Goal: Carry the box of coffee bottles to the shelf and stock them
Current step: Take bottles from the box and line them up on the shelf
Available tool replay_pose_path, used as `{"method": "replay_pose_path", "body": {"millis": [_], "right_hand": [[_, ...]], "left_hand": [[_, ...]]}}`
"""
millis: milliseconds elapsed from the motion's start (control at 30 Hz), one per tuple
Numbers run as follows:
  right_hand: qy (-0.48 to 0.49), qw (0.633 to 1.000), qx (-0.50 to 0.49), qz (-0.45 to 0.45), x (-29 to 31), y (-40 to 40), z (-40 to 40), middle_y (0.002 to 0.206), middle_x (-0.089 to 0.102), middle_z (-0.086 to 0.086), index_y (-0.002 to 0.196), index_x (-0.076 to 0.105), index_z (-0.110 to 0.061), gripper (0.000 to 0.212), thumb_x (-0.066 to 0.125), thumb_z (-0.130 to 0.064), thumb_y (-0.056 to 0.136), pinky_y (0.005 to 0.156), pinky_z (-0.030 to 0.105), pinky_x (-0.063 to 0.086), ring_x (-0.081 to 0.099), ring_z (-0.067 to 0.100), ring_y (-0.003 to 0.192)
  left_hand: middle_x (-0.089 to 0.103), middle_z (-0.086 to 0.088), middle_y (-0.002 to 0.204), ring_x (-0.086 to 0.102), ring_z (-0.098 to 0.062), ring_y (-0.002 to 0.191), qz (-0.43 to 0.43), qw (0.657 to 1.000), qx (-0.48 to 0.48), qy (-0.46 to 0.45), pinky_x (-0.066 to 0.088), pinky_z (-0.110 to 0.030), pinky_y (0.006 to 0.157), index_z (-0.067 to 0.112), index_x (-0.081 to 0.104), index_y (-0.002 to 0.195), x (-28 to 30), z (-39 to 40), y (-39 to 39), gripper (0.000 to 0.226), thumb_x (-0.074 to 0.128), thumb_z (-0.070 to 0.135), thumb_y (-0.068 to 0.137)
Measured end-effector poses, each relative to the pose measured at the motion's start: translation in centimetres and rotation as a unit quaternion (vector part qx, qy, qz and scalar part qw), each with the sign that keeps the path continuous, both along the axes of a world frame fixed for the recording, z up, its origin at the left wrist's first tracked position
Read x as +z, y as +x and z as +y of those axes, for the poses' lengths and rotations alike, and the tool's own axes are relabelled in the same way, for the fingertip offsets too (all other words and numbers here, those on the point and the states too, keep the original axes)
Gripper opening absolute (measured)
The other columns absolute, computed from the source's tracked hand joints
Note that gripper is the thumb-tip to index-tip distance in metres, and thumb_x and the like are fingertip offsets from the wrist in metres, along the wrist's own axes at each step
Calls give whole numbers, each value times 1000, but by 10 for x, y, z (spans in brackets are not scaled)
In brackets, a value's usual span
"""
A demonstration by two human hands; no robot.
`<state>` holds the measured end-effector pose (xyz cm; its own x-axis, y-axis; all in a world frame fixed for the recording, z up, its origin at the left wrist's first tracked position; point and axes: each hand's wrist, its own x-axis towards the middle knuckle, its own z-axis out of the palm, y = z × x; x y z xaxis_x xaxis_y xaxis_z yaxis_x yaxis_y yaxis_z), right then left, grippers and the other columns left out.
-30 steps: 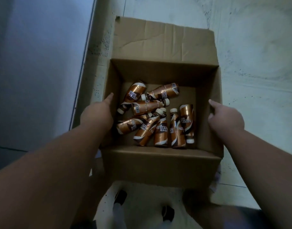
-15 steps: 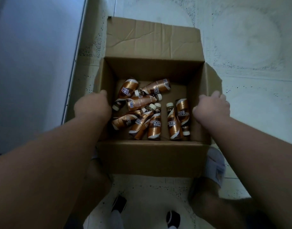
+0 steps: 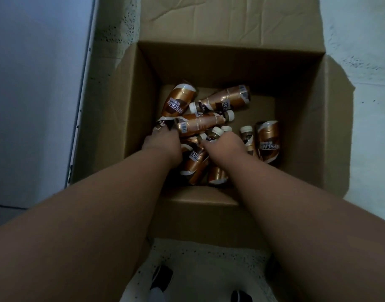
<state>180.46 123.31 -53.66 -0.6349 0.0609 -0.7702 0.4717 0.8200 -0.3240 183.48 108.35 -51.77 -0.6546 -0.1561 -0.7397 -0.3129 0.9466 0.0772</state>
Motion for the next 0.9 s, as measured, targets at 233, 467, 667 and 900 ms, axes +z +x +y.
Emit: {"method": "replay_pose_path", "body": {"millis": [233,467,667,900], "right_hand": [[37,994,-97,-29,-21,-21,-13,83,60,4,94,55,-20,34,72,-44,78,52,32,42,58,24,72],[-101,987,-82,98,11,1,-5,94,60,-6,111,53,-29,28,64,-41,88,56,28,46,59,12,80],[-227,956,-105,152,126,-5,3,96,66,0,102,59,-25,26,56,-49,91,65,33,52,65,18,86],[-414,897,-93,125,306,47,-53,105,66,18,101,57,-22,31,52,-50,88,82,59,55,69,38,91]], "left_hand": [[56,-11,122,55,-30,108,-37,998,-15,47,48,-41,88,20,39,137,-30,-8,0,70,72,31,76],[62,-3,116,61,-21,96,-108,957,193,187,54,-39,83,27,51,134,4,-16,10,70,82,23,71],[68,-16,111,65,-37,101,-2,804,413,428,52,-52,87,19,59,122,119,-28,36,60,70,0,67],[74,-12,82,71,-28,73,223,624,503,555,58,-43,66,12,62,106,277,-41,127,40,71,34,74]]}}
